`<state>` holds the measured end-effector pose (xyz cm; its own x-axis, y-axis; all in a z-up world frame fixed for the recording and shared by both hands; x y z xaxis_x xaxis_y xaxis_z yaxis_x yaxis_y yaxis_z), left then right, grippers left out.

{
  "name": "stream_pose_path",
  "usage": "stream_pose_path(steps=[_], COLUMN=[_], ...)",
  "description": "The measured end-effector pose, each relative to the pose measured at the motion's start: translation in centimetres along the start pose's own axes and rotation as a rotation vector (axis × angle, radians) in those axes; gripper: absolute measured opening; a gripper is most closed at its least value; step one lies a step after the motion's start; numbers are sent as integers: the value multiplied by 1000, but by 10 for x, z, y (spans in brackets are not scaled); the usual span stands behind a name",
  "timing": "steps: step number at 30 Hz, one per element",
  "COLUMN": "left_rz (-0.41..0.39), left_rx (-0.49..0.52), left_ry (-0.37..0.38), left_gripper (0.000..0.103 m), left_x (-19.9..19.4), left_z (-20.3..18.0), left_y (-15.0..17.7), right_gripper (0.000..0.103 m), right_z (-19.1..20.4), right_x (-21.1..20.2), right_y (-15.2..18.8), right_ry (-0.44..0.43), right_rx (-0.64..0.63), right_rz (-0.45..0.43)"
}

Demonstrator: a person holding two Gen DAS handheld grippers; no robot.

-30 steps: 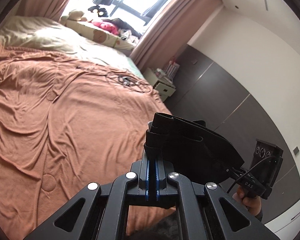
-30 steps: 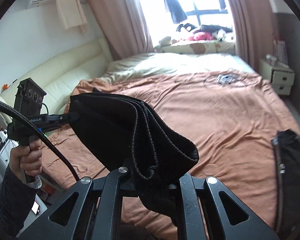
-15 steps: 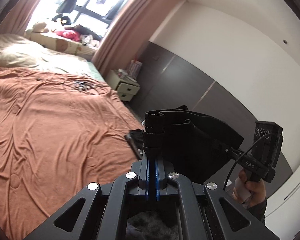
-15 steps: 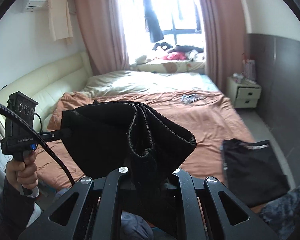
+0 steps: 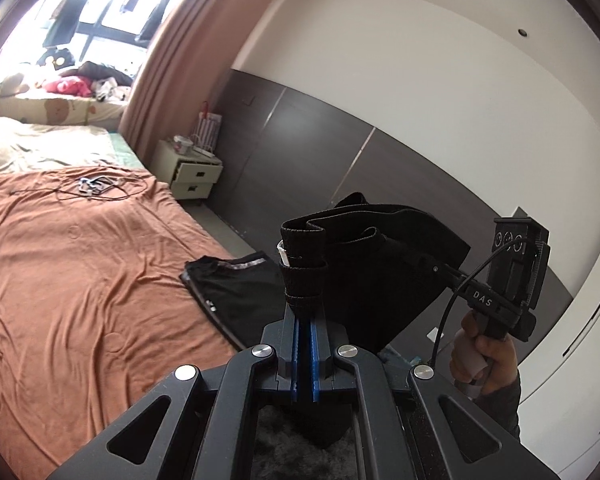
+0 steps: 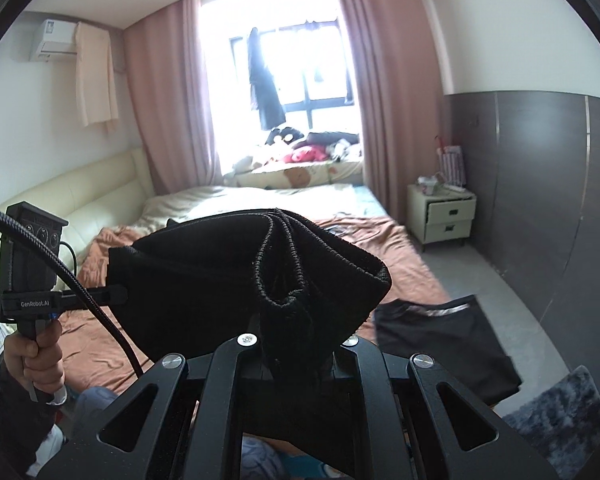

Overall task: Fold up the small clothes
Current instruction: 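Lift the folded top with both grippers and carry it toward the black clothes stack, then lower the top onto the black clothes stack and open both grippers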

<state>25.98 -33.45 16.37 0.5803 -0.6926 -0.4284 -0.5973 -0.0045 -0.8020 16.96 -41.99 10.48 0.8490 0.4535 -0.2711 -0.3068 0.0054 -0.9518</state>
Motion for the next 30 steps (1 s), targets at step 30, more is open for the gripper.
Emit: stream_pose_path(steps=[30], left_rz=[262], left_rx=[-4], left_ry=[158], left_gripper=[4], left_x=[217], left_z=[-75], left_y=[19], right_gripper=[7], right_z=[-44], right_x=[69], right_y=[75], right_ry=[192], right_rx=[147], right_rz=[6])
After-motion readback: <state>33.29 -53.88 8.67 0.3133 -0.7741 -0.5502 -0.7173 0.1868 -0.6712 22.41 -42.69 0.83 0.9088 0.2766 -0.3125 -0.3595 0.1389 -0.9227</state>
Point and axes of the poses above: each gripper's, at about its wrist camera, not at the fingertips, and x roughly the way its jaws point, z to its left, y to its underside, the point moved 10 cm from there along x, roughly the way its jaws point, and after that the axes turned 8 degrees about -y, right-handed, at the moved point
